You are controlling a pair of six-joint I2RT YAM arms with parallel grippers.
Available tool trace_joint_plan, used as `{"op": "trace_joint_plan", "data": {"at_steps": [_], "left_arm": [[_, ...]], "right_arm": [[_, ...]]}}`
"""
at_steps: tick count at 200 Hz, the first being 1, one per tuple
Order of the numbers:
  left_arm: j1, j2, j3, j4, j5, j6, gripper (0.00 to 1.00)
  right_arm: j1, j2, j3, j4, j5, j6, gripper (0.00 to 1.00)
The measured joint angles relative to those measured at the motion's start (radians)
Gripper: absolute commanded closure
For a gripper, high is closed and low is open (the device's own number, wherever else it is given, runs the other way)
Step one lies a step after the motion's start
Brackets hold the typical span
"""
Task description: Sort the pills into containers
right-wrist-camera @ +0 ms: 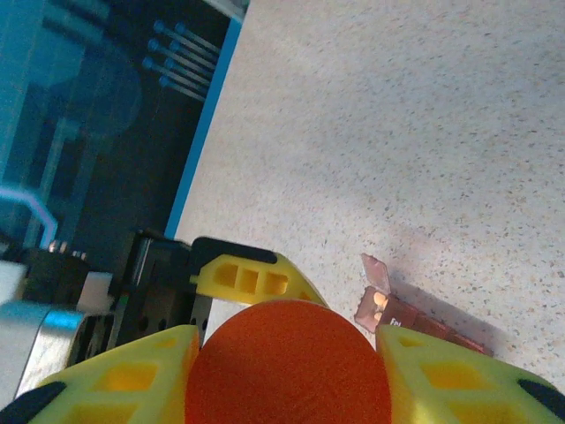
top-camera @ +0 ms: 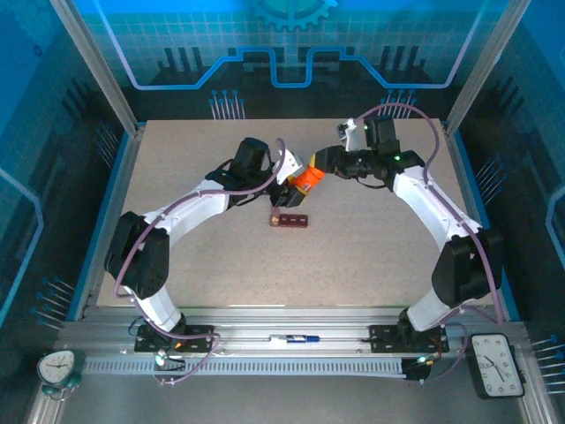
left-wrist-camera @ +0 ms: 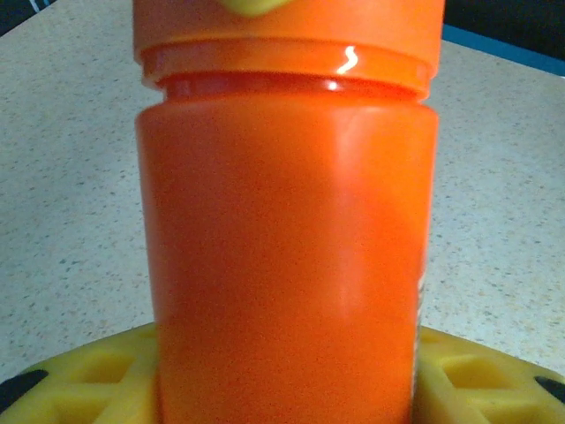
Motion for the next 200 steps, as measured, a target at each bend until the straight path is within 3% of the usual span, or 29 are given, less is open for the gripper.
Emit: {"op": "trace_joint_plan", "data": {"at_steps": [51, 90, 105, 152, 200], "left_arm": [[0.0, 0.0, -0.01, 0.034, -0.047, -0.001, 1.0], [0.0, 0.0, -0.01, 0.092, -0.048, -0.011, 1.0], [0.003, 0.0, -0.005, 0.132, -0.034, -0.022, 1.0], [0.03, 0.0, 0.006, 0.165, 0.049, -0.064, 1.0], [0.04, 0.0, 0.051, 0.139, 0.167, -0.114, 1.0]], "right_arm": [[0.025, -0.008, -0.024, 0.069, 0.097, 0.112, 0.62], [0.007, -0.008, 0.011, 0.039, 0.066, 0.116, 0.25], [-0.01, -0.014, 0.031, 0.014, 0.039, 0.106, 0.15], [-0.09, -0.093, 0.061, -0.021, -0.051, 0.011, 0.12], [-0.119, -0.088, 0.148, -0.064, -0.192, -0.203, 0.12]]}}
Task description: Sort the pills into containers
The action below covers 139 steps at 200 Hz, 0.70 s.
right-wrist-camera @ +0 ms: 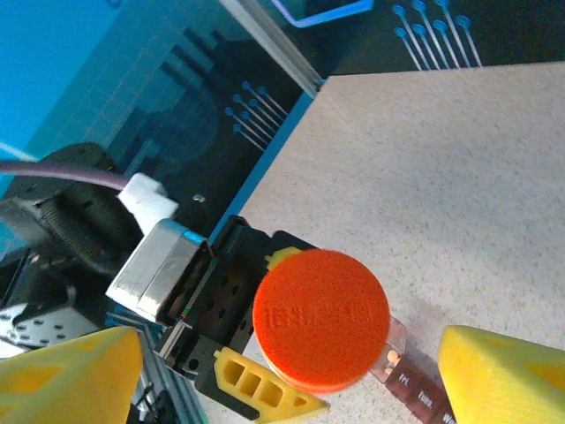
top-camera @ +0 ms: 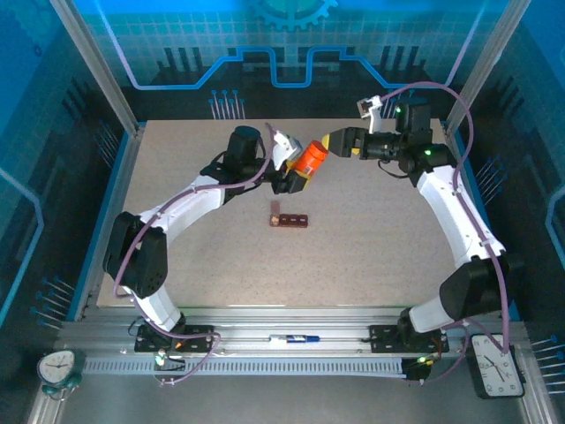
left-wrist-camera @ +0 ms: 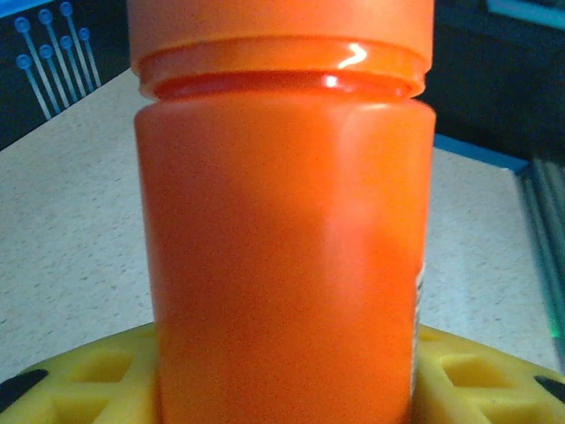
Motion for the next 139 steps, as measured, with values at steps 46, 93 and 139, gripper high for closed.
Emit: {"op": "trace_joint_plan", "data": {"at_steps": [46, 93, 139], "left_arm": [[0.0, 0.0, 0.02, -0.006, 0.076, -0.033, 1.0], [0.0, 0.0, 0.031, -0.02, 0.099, -0.051, 1.0], [0.0, 0.0, 0.032, -0.026, 0.105, -0.053, 1.0]], "right_arm": [[0.002, 0.1, 0.153, -0.101, -0.079, -0.14, 0.13], [0.016, 0.153, 0.174, -0.176, -0.106, -0.2, 0.17], [0.025, 0.155, 0.16, -0.182, -0.132, -0.208, 0.33]]}}
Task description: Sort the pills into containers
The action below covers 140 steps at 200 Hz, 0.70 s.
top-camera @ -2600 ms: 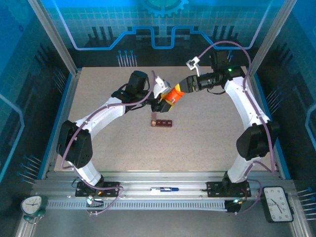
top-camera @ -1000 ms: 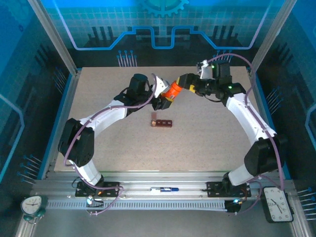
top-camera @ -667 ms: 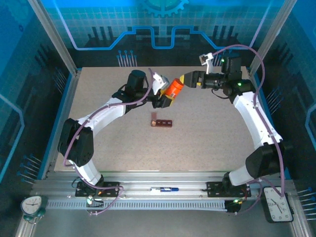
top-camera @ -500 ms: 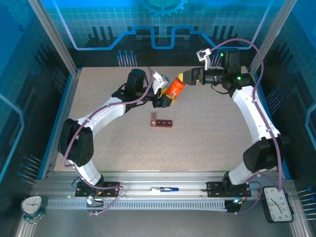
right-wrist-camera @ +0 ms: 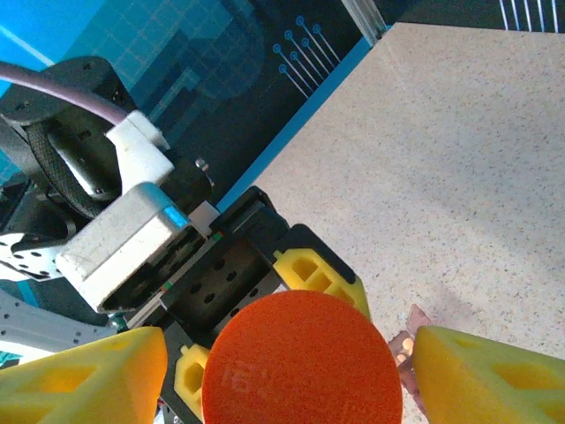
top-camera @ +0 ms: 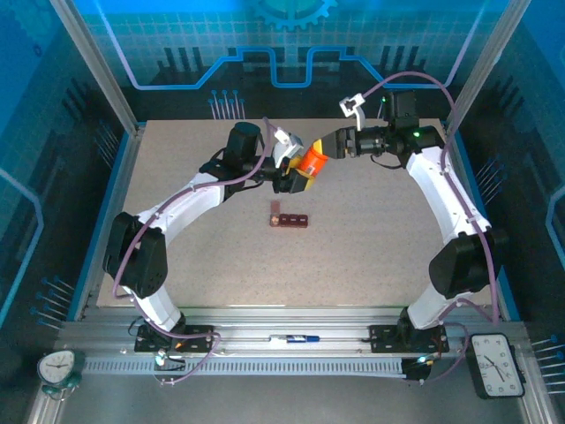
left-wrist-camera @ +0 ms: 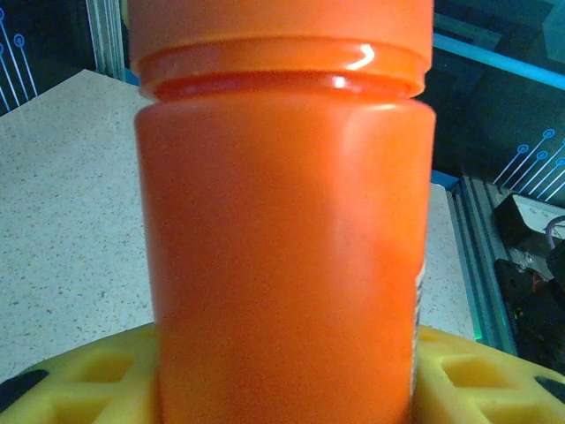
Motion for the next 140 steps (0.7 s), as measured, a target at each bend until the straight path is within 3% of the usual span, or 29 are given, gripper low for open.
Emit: {"op": "trace_joint_plan", "data": {"at_steps": [68, 109, 140], "left_arm": [[0.002, 0.0, 0.0, -0.011, 0.007, 0.0, 1.0], [0.005, 0.0, 0.001, -0.037, -0.008, 0.0, 1.0], [0.003, 0.0, -0.009, -0.056, -0.07, 0.008, 1.0]], "right_arm": [[0.004, 0.002, -0.027, 0.023, -0.01, 0.016, 0.59], [0.01, 0.0, -0.064, 0.071, 0.002, 0.051, 0.65], [0.04, -0.043, -0.157, 0.18, 0.116, 0.153, 0.66]]}}
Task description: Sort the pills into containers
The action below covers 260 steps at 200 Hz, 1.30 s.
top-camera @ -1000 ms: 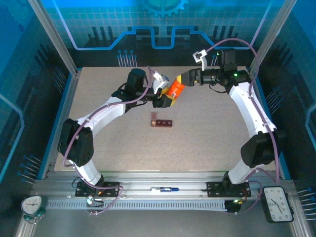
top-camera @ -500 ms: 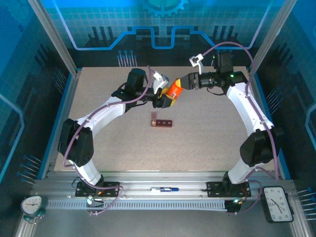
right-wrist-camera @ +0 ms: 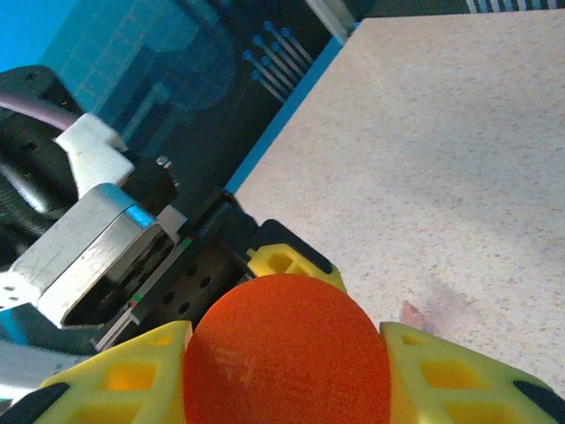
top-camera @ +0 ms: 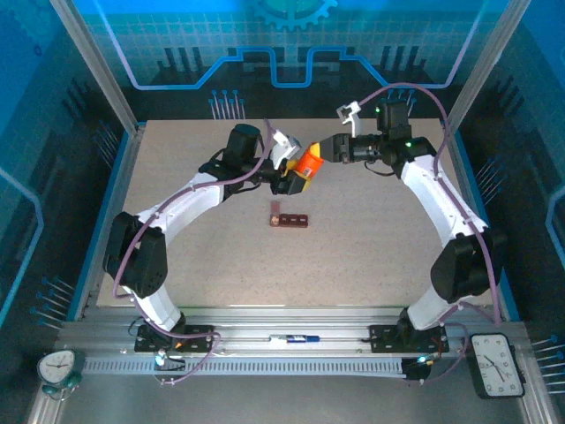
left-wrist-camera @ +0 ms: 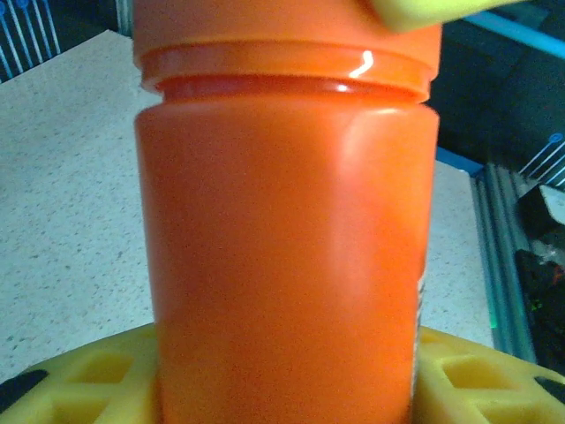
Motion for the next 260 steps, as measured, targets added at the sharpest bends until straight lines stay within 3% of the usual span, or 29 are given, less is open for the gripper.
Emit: {"op": "trace_joint_plan", "data": {"at_steps": [65, 110, 143, 174, 202, 260], "left_arm": [[-0.053, -0.006, -0.107, 0.068, -0.266, 0.086, 1.0], [-0.07, -0.01, -0.138, 0.113, -0.368, 0.101, 1.0], [-0.07, -0.01, -0.138, 0.141, -0.376, 0.101, 1.0], [-0.073, -0.011, -0.138, 0.211, -0.354, 0.089, 1.0], [-0.071, -0.017, -0.137, 0.281, -0.312, 0.058, 1.0], [-0.004, -0.021, -0.137, 0.349, -0.164, -0.063, 1.0]], "right_arm": [[0.137, -0.076, -0.177, 0.159, 0.414, 0.255, 0.68], [0.171, -0.077, -0.213, 0.212, 0.526, 0.345, 0.67], [0.167, -0.079, -0.197, 0.211, 0.532, 0.351, 0.56], [0.127, -0.09, -0.174, 0.193, 0.47, 0.361, 0.27], [0.086, -0.134, -0.172, 0.172, 0.391, 0.353, 0.13], [-0.006, -0.258, -0.172, 0.21, 0.182, 0.235, 0.13]]}}
